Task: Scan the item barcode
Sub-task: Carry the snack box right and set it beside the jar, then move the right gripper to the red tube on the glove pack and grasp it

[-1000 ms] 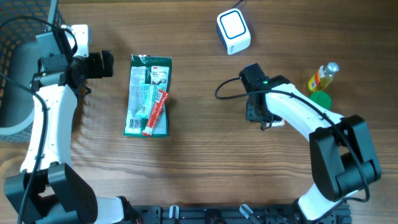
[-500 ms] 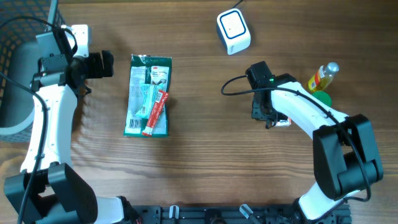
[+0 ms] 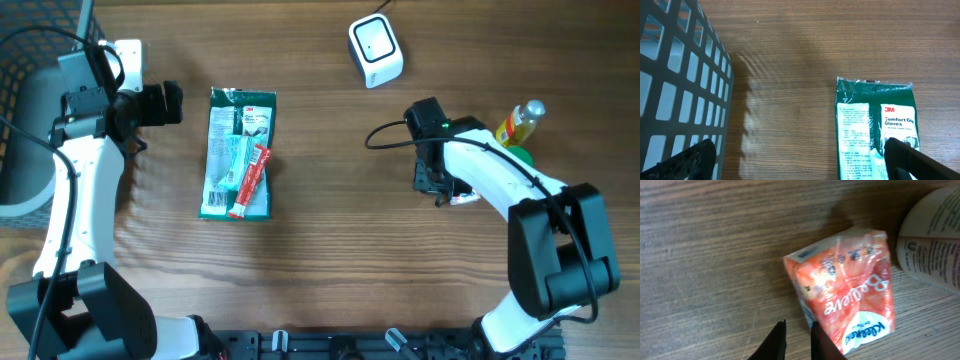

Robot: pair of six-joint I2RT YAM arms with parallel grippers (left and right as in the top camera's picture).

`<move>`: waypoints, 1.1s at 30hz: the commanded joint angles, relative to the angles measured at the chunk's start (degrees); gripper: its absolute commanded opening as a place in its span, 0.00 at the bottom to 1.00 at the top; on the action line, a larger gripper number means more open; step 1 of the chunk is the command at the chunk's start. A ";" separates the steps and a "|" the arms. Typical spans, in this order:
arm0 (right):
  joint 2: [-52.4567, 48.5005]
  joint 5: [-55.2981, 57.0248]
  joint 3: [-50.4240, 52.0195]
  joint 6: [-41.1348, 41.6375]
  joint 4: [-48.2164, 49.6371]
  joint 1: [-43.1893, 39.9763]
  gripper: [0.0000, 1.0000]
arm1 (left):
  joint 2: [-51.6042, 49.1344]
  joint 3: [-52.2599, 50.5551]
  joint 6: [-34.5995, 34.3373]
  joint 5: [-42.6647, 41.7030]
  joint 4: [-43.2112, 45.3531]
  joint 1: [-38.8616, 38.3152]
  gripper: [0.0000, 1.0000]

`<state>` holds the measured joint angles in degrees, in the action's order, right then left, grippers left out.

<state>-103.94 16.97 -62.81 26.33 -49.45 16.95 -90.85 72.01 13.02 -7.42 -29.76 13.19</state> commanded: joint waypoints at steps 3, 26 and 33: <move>0.33 -18.58 -10.05 -3.98 -3.52 0.00 0.31 | 0.74 0.76 0.70 -0.68 0.15 0.15 1.00; -5.05 -20.94 -17.33 27.10 23.74 34.99 0.39 | 0.74 0.76 0.72 -0.68 0.15 0.17 1.00; -15.43 -20.79 -17.33 29.35 33.00 39.65 0.38 | 0.74 0.76 0.70 -0.68 0.15 0.17 1.00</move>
<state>-115.63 -5.91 -79.77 54.33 -18.55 55.72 -90.85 72.01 13.02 -7.40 -29.76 13.21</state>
